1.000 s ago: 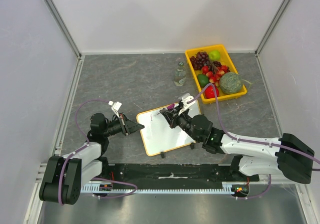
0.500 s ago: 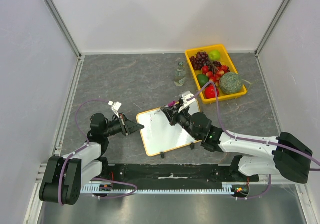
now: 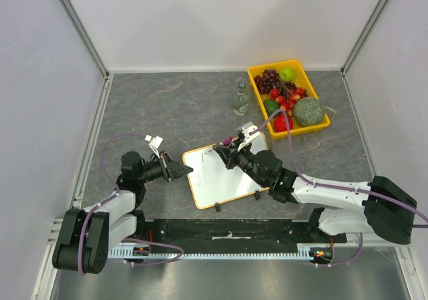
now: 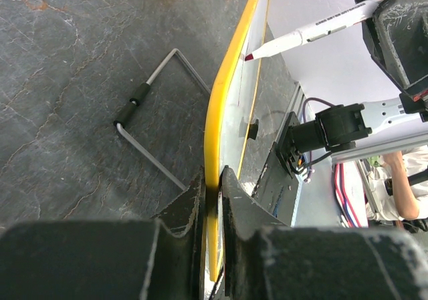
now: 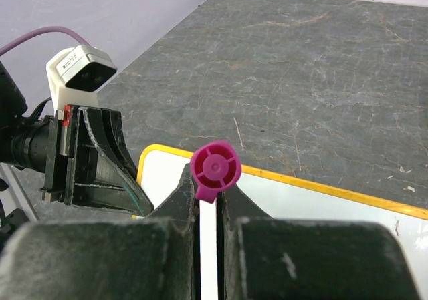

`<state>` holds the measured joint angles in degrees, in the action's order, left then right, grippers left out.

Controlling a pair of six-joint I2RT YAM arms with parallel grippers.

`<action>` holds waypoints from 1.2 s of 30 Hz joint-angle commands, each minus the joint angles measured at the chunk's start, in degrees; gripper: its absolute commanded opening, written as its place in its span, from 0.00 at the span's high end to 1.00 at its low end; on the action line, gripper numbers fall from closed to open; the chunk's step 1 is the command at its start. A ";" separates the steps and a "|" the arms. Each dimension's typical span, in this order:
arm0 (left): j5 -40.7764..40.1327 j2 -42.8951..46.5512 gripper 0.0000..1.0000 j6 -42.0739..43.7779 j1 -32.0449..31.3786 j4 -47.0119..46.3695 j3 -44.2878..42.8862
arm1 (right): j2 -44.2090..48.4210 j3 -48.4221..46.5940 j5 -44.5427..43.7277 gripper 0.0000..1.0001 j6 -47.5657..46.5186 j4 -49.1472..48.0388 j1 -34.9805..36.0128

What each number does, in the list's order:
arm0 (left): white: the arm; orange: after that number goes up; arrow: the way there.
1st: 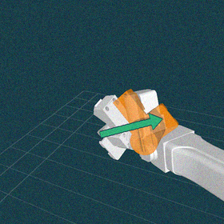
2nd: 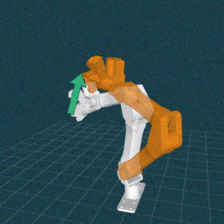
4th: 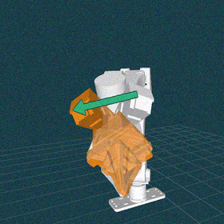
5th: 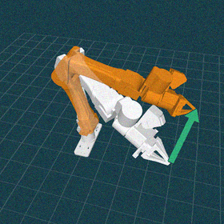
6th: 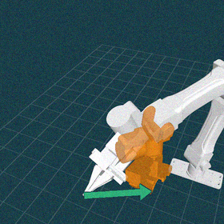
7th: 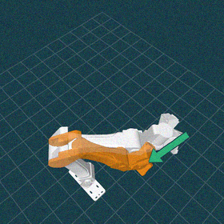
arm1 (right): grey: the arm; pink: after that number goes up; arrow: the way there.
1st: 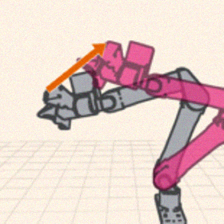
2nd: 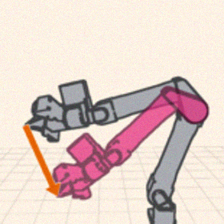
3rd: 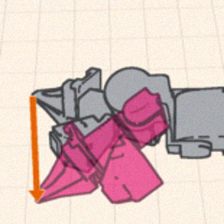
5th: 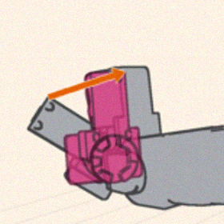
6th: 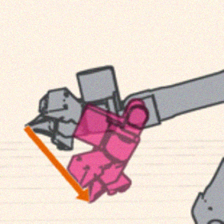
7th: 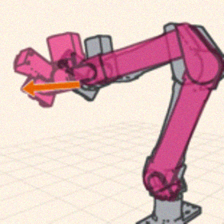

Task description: Write a sentence on the whiteboard

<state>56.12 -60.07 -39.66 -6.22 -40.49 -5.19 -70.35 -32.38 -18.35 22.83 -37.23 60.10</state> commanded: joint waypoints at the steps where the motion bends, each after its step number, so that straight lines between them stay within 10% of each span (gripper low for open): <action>1: 0.04 -0.48 0.98 1.95 0.07 -0.91 -0.87 | -0.32 0.30 1.29 1.00 1.16 -0.74 -0.33; 36: 0.05 -0.48 0.98 1.95 0.07 -0.91 -0.87 | 4.08 4.61 -1.34 1.00 1.52 3.04 -0.68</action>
<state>56.12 -60.23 -39.66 -6.22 -40.49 -5.19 -67.35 -28.71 -16.88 25.10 -35.88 60.03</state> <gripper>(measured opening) 0.152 0.066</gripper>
